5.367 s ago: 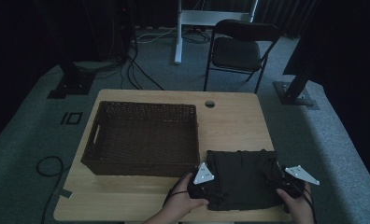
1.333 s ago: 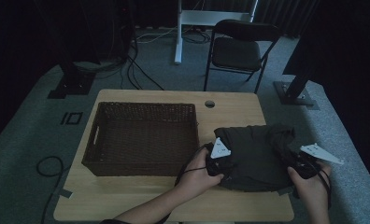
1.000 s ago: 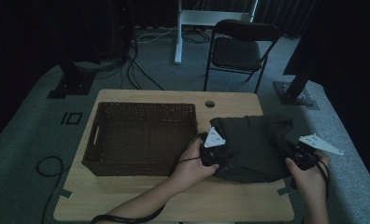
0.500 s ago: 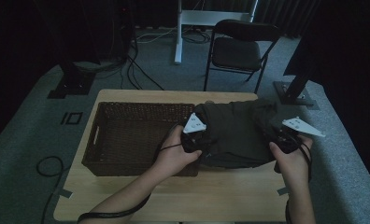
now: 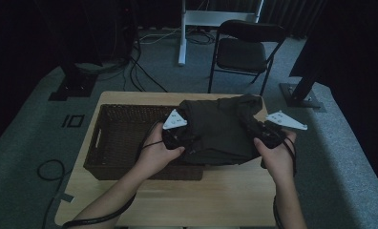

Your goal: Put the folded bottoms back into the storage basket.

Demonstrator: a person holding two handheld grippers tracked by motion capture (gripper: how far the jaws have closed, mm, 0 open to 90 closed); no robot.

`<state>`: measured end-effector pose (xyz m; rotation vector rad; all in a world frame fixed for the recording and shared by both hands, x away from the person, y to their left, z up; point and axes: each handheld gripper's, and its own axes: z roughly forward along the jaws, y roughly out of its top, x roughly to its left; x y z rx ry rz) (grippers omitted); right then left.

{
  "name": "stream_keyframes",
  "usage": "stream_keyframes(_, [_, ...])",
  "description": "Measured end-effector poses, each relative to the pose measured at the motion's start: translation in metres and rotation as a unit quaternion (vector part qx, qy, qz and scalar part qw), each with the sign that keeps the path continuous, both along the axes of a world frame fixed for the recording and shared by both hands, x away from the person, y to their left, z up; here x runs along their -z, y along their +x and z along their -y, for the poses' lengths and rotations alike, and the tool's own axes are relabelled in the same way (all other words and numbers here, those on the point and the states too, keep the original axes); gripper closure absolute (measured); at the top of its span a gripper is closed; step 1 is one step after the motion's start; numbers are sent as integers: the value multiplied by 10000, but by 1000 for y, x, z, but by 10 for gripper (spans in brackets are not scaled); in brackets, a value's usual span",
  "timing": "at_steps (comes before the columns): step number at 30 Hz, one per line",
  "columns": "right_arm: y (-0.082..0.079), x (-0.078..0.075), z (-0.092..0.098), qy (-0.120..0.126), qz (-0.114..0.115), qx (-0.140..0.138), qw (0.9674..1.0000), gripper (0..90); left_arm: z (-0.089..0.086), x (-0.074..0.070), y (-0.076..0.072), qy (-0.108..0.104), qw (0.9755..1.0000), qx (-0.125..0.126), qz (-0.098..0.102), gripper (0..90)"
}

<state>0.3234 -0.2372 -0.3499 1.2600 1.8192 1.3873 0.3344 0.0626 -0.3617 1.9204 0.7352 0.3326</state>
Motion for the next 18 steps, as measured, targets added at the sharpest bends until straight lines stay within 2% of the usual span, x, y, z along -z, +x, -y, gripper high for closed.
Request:
stream_keyframes(5, [8,2,-19,71,43,-79,9999,682,-19,1,6,-55,9999,-144,-53,704])
stream_keyframes(18, [28,0,-69,220,160,-308,9992,681,-72,3,15,-89,9985,-532,33,704])
